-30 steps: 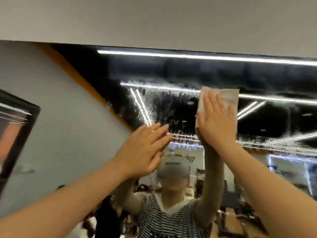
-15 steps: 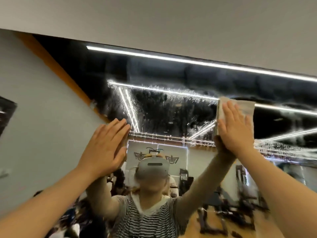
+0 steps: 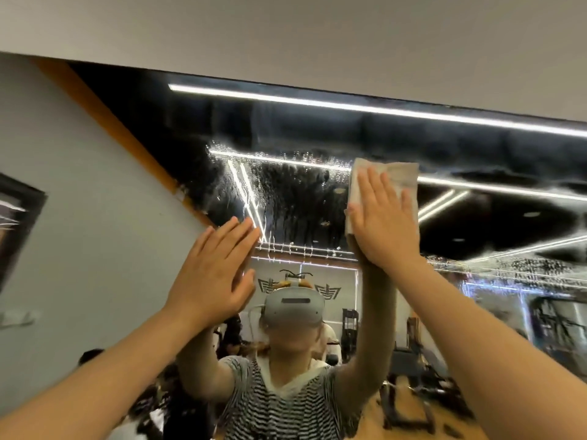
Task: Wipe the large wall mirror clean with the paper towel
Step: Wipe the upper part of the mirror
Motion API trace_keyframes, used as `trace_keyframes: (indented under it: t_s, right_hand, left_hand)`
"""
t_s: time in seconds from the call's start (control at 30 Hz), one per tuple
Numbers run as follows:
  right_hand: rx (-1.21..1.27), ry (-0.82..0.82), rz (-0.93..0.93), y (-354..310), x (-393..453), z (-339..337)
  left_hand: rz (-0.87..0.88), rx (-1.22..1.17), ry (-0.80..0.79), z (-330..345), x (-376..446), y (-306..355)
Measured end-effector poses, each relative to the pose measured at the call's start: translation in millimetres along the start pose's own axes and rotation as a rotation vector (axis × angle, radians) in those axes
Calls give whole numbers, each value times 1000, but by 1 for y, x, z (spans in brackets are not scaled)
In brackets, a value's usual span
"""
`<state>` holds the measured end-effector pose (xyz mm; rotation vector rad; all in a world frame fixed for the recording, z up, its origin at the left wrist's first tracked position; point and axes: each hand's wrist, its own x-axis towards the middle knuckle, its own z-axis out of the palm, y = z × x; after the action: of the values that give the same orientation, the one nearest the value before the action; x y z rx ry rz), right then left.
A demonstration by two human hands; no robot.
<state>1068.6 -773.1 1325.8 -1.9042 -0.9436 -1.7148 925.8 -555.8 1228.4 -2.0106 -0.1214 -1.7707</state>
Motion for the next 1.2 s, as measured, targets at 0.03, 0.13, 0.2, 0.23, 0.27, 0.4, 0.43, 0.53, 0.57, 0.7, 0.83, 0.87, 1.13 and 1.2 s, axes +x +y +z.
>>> trace_keyframes:
  t_s: [0.03, 0.13, 0.2, 0.23, 0.27, 0.4, 0.43, 0.53, 0.57, 0.7, 0.83, 0.87, 1.13, 1.2]
  right_hand:
    - [-18, -6, -33, 9, -3, -3]
    - [-48, 0, -20, 39, -8, -9]
    - [-61, 21, 60, 59, -8, -12]
    - [-52, 31, 114, 66, -7, -15]
    - [-42, 42, 169, 69, -6, -17]
    - [-87, 61, 325, 48, 4, -18]
    - [-77, 54, 314, 38, 8, -17]
    - [-44, 35, 175, -7, 21, -8]
    - [-43, 21, 120, -26, 24, -4]
    - [-31, -5, -61, -91, 27, 11]
    - [-30, -19, -147, -72, 26, 7]
    - [-39, -12, -151, -61, 24, 6]
    - [-41, -3, 129, 31, 2, -11]
    - [-45, 21, 201, 46, -6, -14]
  left_hand:
    - [1, -2, -5, 0, 0, 0]
    - [0, -13, -8, 0, -1, 0]
    - [4, -9, 1, 1, -1, 0]
    - [6, -9, 2, 1, -1, -1]
    - [5, -10, 3, 2, -2, -1]
    - [-6, -10, 25, 4, -2, 0]
    - [-10, -10, 26, 5, -2, 0]
    - [-8, 2, 29, 6, -3, -2]
    - [-7, 4, 26, 6, -3, -2]
    - [-7, -12, 4, 3, -3, -4]
    - [5, -13, 1, 1, -3, -4]
    - [6, -10, 3, 1, -3, -4]
    - [-1, -12, -11, 0, -4, -2]
    - [-4, -7, -6, 1, -4, -2]
